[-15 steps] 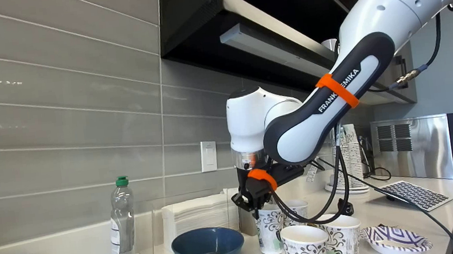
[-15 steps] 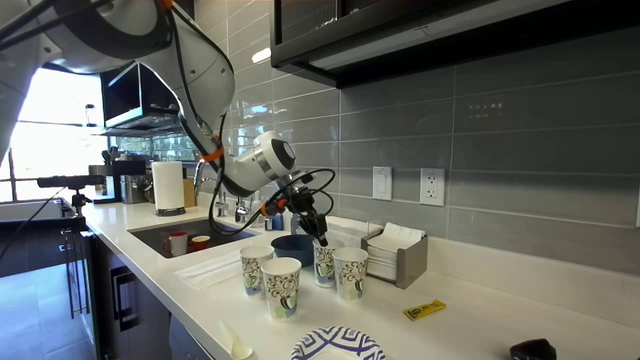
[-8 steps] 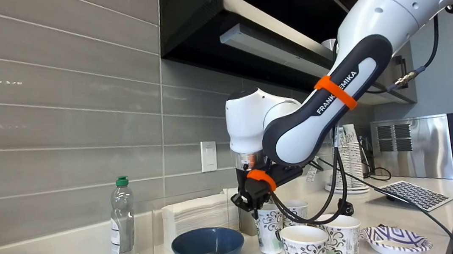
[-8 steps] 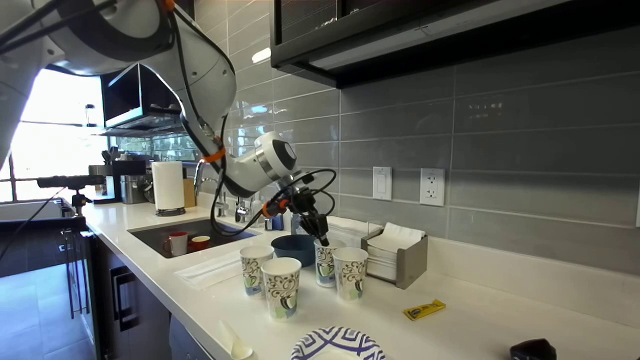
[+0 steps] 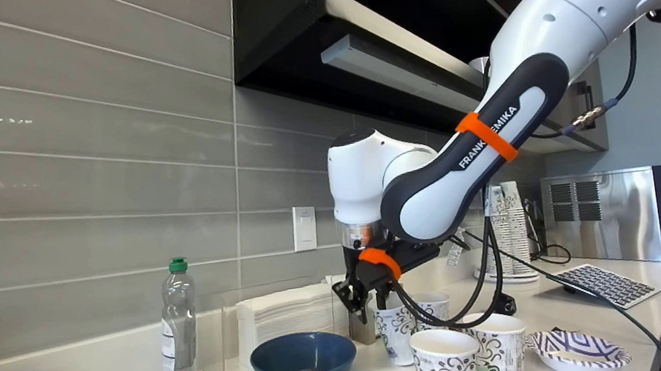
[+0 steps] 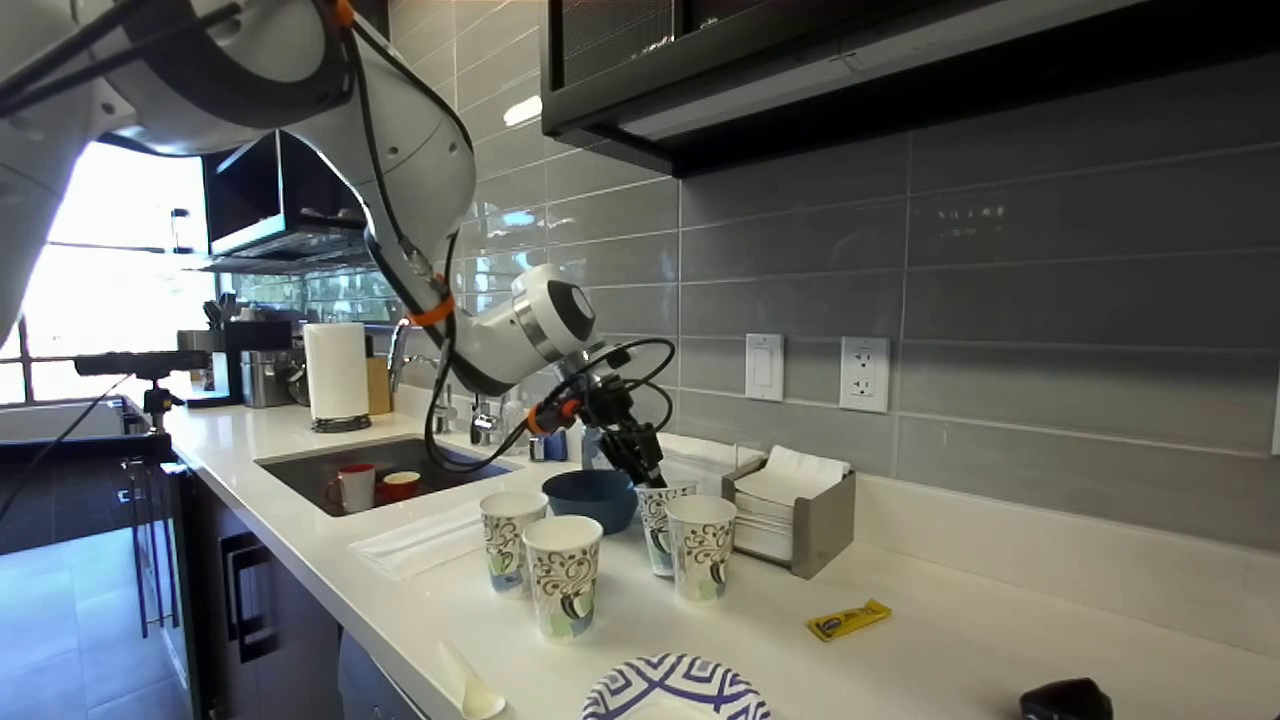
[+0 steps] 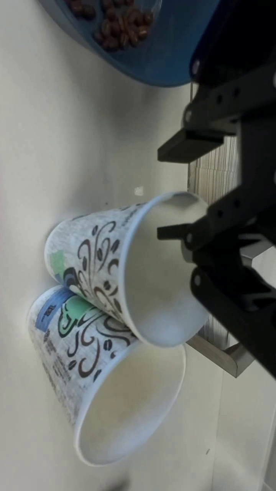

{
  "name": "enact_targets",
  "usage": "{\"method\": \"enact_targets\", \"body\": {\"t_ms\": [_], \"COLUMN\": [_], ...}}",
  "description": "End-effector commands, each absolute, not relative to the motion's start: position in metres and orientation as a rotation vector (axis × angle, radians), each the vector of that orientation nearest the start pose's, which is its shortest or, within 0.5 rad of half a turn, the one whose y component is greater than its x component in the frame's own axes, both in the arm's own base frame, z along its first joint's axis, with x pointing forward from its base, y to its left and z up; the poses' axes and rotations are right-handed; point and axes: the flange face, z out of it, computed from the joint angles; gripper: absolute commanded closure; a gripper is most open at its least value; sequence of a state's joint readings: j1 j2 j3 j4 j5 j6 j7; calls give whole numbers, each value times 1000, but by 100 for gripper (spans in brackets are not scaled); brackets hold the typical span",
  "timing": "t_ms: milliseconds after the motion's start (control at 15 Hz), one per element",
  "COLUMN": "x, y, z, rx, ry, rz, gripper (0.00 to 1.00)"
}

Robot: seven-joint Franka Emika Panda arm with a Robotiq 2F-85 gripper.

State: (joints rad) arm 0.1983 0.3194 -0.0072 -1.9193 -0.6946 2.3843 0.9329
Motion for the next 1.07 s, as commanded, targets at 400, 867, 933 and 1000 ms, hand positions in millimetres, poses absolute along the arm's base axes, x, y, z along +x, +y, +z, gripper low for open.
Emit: {"method": "enact_targets", "body": {"t_ms": [400, 867, 933, 1000], "x": [635, 637, 638, 638], "y": [116, 118, 119, 119], "z": [344, 350, 351, 352], "rx": [-3407, -3382, -3376, -3374], "ry": [440, 446, 447, 449], "rz": [-694, -708, -712, -716], "gripper": [40, 91, 97, 99]}}
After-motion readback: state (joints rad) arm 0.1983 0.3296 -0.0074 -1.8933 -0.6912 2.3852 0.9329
